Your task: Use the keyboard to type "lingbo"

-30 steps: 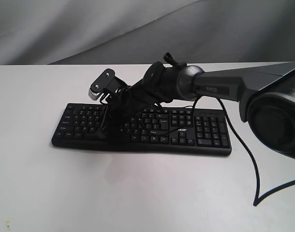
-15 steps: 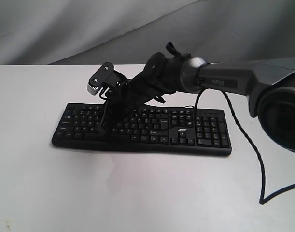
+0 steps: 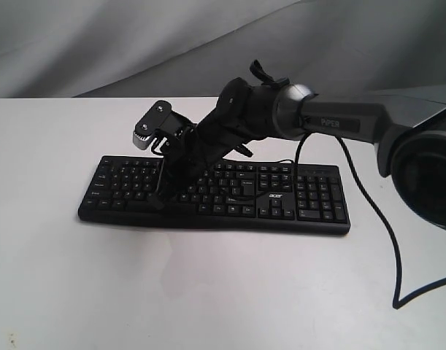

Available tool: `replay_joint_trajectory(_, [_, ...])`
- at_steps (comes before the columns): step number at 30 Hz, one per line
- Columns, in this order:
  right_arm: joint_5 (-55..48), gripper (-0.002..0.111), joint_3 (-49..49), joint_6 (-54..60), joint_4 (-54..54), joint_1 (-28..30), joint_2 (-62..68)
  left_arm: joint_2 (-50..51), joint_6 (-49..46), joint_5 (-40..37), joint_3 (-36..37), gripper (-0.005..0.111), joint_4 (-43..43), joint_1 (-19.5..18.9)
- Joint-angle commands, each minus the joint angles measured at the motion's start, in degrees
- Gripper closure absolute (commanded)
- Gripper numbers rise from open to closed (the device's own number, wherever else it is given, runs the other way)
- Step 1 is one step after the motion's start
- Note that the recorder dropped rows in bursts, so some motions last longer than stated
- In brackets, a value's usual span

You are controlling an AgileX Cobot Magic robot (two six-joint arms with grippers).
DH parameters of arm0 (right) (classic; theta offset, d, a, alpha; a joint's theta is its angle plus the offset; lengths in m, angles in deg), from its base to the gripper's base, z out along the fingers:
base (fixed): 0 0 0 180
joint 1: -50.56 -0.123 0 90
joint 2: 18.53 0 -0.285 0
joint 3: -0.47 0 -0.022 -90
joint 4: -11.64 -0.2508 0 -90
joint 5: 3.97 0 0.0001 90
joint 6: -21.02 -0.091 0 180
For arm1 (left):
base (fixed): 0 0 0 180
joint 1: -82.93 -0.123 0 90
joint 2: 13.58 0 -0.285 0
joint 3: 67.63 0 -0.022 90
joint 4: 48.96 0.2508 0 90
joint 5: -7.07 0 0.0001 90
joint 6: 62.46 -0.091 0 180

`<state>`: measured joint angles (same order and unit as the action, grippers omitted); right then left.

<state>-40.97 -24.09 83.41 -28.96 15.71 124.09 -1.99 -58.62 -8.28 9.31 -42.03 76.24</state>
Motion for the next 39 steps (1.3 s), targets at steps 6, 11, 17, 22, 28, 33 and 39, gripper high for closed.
replay_joint_trajectory(6, [0.3, 0.108, -0.3, -0.3, -0.5, -0.1, 1.3, 0.4, 0.1, 0.3, 0.3, 0.106, -0.2, 0.0])
replay_joint_trajectory(11, [0.4, 0.108, -0.3, -0.3, -0.5, -0.1, 1.2, 0.4, 0.1, 0.3, 0.3, 0.106, -0.2, 0.0])
replay_joint_trajectory(17, [0.9, 0.108, -0.3, -0.3, -0.4, -0.1, 2.1, 0.4, 0.1, 0.3, 0.3, 0.106, -0.2, 0.0])
replay_joint_trajectory(22, [0.8, 0.108, -0.3, -0.3, -0.6, -0.1, 2.6, 0.4, 0.1, 0.3, 0.3, 0.106, -0.2, 0.0])
replay_joint_trajectory(28, [0.8, 0.108, -0.3, -1.2, 3.2, 0.4, -0.8, 0.4, 0.1, 0.3, 0.3, 0.106, -0.2, 0.0])
replay_joint_trajectory(33, [0.0, 0.108, -0.3, -4.2, 8.9, 2.2, -4.2, 0.4, 0.1, 0.3, 0.3, 0.106, -0.2, 0.0])
replay_joint_trajectory(39, [-1.9, 0.108, 0.5, -8.6, 13.2, 4.3, -4.5, 0.4, 0.1, 0.3, 0.3, 0.106, -0.2, 0.0])
